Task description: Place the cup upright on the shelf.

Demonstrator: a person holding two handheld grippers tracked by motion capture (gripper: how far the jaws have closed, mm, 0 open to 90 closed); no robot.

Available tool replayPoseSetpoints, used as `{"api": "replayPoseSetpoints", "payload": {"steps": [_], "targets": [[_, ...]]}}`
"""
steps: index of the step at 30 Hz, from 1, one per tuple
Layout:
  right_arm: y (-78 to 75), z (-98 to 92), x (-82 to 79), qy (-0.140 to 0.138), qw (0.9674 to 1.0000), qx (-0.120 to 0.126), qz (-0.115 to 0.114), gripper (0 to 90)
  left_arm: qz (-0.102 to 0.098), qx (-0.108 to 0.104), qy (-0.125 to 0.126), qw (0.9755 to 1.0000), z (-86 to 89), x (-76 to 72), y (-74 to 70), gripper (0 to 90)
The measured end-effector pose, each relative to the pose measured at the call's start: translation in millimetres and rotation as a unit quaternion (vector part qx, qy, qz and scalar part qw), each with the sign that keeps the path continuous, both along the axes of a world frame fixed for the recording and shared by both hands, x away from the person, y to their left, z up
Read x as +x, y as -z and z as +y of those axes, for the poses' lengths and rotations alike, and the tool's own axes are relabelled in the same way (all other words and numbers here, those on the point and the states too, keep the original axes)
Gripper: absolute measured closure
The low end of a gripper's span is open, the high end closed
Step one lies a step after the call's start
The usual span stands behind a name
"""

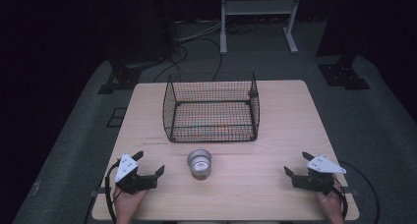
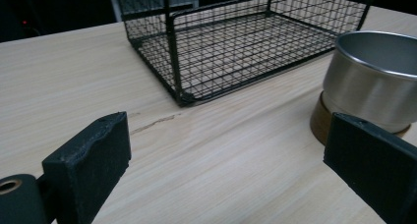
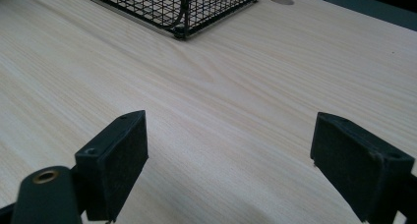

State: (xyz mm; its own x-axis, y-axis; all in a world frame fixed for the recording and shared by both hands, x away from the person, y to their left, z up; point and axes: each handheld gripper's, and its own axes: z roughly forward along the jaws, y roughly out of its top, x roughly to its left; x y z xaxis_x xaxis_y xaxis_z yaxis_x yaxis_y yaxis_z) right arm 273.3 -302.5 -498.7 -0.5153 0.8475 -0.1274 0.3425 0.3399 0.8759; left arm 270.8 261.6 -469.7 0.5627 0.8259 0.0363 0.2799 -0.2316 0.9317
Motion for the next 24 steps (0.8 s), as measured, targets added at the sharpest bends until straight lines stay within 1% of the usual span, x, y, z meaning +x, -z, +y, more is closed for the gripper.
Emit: {"api": "replayPoseSetpoints", "payload": {"steps": [6,9,10,11,12,14,15,16,17,18,19,20,22,24], "targets": [[0.1,0.3,0.0,0.001,1.0,-0.002,-0.001,13.6,-0.003,0.009,0.013,0.9999,-5.2,-1.0,-1.7,3.0],[0.0,0.7,0.0,0.002,1.0,-0.001,0.001,13.5,-0.003,0.012,0.027,0.9995,-7.5,-1.7,-5.6,3.0],[0.0,0.6,0.1,0.003,1.0,0.0,0.001,13.6,-0.004,0.007,0.042,0.9991,-9.1,-1.8,-8.3,3.0],[0.0,0.4,0.1,0.003,1.0,0.0,0.0,13.5,-0.004,0.007,0.042,0.9991,-9.1,-1.8,-8.3,3.0],[0.0,0.4,0.1,0.003,1.0,0.0,0.0,13.5,-0.005,0.005,0.048,0.9988,-9.7,-1.7,-9.7,3.0],[0.0,0.1,0.1,0.003,1.0,0.002,0.001,13.6,-0.002,0.004,0.063,0.998,-11.2,-0.5,-13.5,3.1],[-0.1,0.1,0.0,0.003,1.0,0.002,0.001,13.5,0.001,0.007,0.071,0.9975,-12.5,0.0,-14.9,3.1],[0.0,0.2,0.0,0.003,1.0,0.002,0.001,13.5,0.001,0.015,0.076,0.997,-13.7,0.1,-15.7,3.7],[0.0,0.2,0.0,0.003,1.0,0.001,0.001,13.5,0.002,0.018,0.083,0.9964,-14.5,0.1,-16.2,3.7],[0.0,0.3,0.0,0.003,1.0,0.001,0.001,13.5,0.002,0.018,0.083,0.9964,-14.5,0.1,-16.2,3.7],[0.0,0.3,0.1,0.004,1.0,0.001,0.002,13.5,0.005,0.022,0.098,0.9949,-16.3,-0.2,-17.8,3.7],[0.0,0.3,0.2,0.004,1.0,0.001,0.002,13.5,0.005,0.022,0.098,0.9949,-16.3,-0.2,-17.8,3.7],[0.0,0.2,0.3,0.004,1.0,0.001,0.002,13.6,0.008,0.026,0.11,0.9936,-18.6,1.1,-19.4,3.7],[0.0,0.2,0.3,0.004,1.0,0.002,0.002,13.6,0.009,0.027,0.112,0.9933,-19.5,1.5,-20.0,3.7]]}}
